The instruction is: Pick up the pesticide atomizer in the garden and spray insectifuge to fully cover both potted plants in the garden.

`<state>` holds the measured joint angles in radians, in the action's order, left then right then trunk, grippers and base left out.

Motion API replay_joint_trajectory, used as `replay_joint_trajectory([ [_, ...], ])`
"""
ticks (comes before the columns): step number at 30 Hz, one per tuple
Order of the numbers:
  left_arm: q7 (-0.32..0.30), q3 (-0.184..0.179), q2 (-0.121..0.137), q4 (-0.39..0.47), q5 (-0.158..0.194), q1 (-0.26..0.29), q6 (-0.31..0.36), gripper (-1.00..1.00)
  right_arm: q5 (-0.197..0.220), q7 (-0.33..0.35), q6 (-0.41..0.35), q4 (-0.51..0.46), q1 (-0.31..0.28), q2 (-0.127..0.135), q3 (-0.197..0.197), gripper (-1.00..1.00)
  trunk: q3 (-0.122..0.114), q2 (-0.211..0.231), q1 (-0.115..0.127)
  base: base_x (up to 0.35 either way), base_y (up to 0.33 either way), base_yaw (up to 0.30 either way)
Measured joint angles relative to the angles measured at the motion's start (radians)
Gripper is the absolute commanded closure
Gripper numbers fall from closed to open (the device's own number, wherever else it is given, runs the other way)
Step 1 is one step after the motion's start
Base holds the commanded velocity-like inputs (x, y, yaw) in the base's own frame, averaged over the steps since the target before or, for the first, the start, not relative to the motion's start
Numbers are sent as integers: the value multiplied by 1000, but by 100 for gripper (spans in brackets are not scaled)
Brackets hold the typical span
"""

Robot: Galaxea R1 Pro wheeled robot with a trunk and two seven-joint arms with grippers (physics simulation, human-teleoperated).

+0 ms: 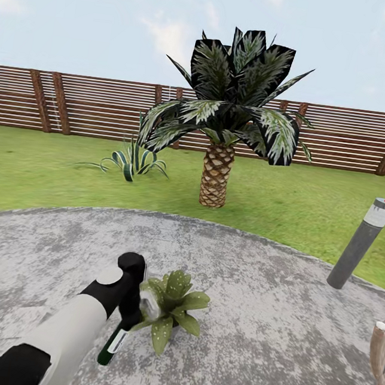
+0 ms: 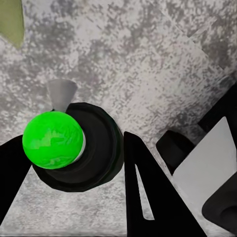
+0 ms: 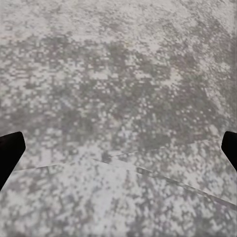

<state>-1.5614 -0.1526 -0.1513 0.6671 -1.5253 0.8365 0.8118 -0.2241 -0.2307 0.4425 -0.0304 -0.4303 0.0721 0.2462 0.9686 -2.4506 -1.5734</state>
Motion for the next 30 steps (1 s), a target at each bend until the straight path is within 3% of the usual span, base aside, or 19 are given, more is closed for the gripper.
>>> replay_joint_trajectory([
  [2, 0, 2, 27, -3, 2, -12, -2, 100, 0, 0, 0, 0, 0, 0, 0, -100, 0, 0, 0, 0, 0, 0],
  [4, 0, 3, 81, -5, 5, -40, -4, 100, 0, 0, 0, 0, 0, 0, 0, -100, 0, 0, 0, 0, 0, 0],
  [9, 0, 11, 169, -5, 4, -73, -7, 100, 0, 0, 1, 0, 0, 0, 0, -100, 0, 0, 0, 0, 0, 34],
  [13, 0, 12, 175, -1, 5, -73, -6, 100, 0, -1, 1, 0, 0, -2, 0, -100, 0, 0, 0, 0, 0, 202],
  [22, 0, 12, 160, 7, 7, -73, -3, 100, 0, -2, 1, 0, 0, 0, 0, -100, 0, 0, 0, -48, -175, 17],
  [30, 0, 10, 138, 11, 11, -73, 0, 100, 1, 0, 0, 0, 0, 2, 0, -100, -6, 0, -1, -269, -149, -179],
])
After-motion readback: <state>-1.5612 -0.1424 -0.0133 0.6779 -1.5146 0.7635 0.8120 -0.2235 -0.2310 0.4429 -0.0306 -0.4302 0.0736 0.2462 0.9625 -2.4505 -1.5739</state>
